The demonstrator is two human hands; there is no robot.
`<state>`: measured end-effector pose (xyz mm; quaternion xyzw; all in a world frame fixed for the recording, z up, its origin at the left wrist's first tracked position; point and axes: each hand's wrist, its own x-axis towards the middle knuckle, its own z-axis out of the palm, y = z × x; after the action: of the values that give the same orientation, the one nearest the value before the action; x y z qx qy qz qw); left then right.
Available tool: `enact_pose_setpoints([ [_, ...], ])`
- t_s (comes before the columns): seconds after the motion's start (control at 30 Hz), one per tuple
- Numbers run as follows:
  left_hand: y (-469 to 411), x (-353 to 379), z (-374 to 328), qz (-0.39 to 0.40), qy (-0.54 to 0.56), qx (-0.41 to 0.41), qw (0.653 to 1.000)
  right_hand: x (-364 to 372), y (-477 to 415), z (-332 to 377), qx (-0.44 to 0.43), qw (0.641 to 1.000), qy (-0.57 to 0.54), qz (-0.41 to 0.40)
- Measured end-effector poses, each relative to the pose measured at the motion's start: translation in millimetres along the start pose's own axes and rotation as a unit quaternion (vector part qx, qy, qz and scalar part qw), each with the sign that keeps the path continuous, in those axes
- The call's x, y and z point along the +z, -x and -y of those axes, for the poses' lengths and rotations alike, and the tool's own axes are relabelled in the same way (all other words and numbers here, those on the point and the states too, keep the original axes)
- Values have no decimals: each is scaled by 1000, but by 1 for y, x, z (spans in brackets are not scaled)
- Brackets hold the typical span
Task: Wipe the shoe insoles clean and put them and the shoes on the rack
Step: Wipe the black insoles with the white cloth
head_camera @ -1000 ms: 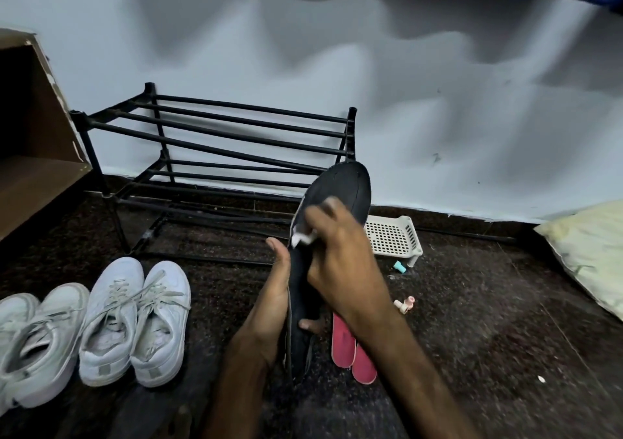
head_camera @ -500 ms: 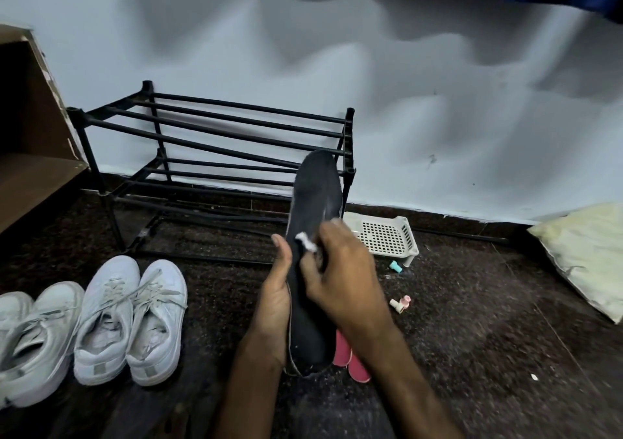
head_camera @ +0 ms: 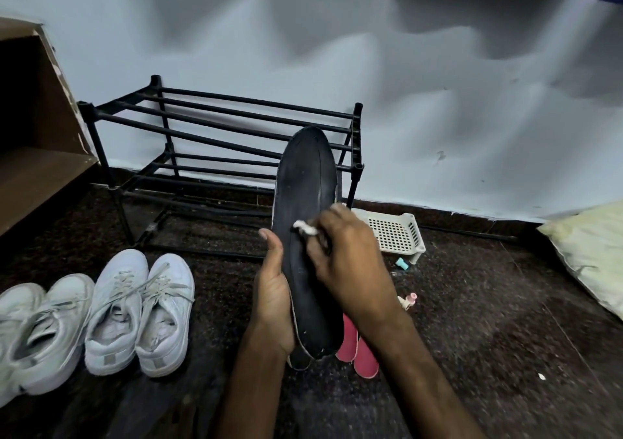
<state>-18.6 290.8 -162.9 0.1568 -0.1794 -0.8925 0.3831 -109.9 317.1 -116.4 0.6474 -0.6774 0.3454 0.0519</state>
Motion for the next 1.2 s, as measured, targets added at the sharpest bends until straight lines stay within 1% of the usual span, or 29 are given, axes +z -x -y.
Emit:
enact_pose_setpoints([
  [0.1, 2, 8, 4, -5, -17, 11, 1000, -6, -14, -8, 57, 997, 15, -46],
  [0.17, 0, 8, 4, 0, -16, 17, 1000, -1, -1, 2, 57, 996, 0, -67],
  [0.27, -8, -6, 0, -20, -26, 43, 999, 15, 38, 30, 51, 995, -67, -45],
  [0.33, -9, -9, -1, -30, -48, 43, 997, 20, 48, 30, 57, 994, -86, -47],
  [0.43, -6, -9, -1, -40, -60, 34, 997, 19, 40, 4, 73, 995, -31, -63],
  [0.5, -8, -14, -7, -63, -49, 50, 996, 16, 42, -18, 119, 992, 5, -50],
  [0.57, -8, -20, -15, -75, -58, 74, 993, 18, 54, -39, 190, 980, -20, -48],
  [0.63, -9, -27, -18, -97, -91, 66, 989, 22, 68, -53, 268, 954, -122, -59],
  [0.67, -8, -29, -18, -106, -104, 52, 988, 25, 74, -57, 311, 928, -196, -62],
  [0.73, -6, -32, -13, -114, -119, 30, 986, 30, 81, -59, 382, 856, -343, -62],
  [0.77, -4, -32, -11, -114, -122, 22, 986, 32, 82, -59, 404, 820, -402, -61],
  [0.8, -3, -33, -9, -116, -124, 14, 985, 33, 82, -59, 417, 792, -442, -58],
  [0.83, -2, -33, -8, -116, -119, 5, 986, 33, 81, -59, 422, 775, -467, -53],
  [0.87, -3, -33, -7, -116, -111, -5, 987, 30, 79, -59, 422, 769, -479, -49],
  [0.9, -3, -34, -7, -114, -99, -11, 989, 27, 78, -59, 414, 770, -483, -44],
  [1.0, -5, -36, -8, -73, -73, -15, 995, 16, 73, -58, 379, 802, -460, -28],
  [1.07, -5, -35, -9, -45, -64, -11, 997, 9, 68, -56, 366, 815, -449, -15],
  [1.13, -5, -32, -10, -35, -75, 1, 997, 0, 63, -52, 351, 819, -455, 8],
  [1.2, -4, -29, -9, -32, -104, 7, 994, -8, 56, -45, 318, 839, -442, 20],
])
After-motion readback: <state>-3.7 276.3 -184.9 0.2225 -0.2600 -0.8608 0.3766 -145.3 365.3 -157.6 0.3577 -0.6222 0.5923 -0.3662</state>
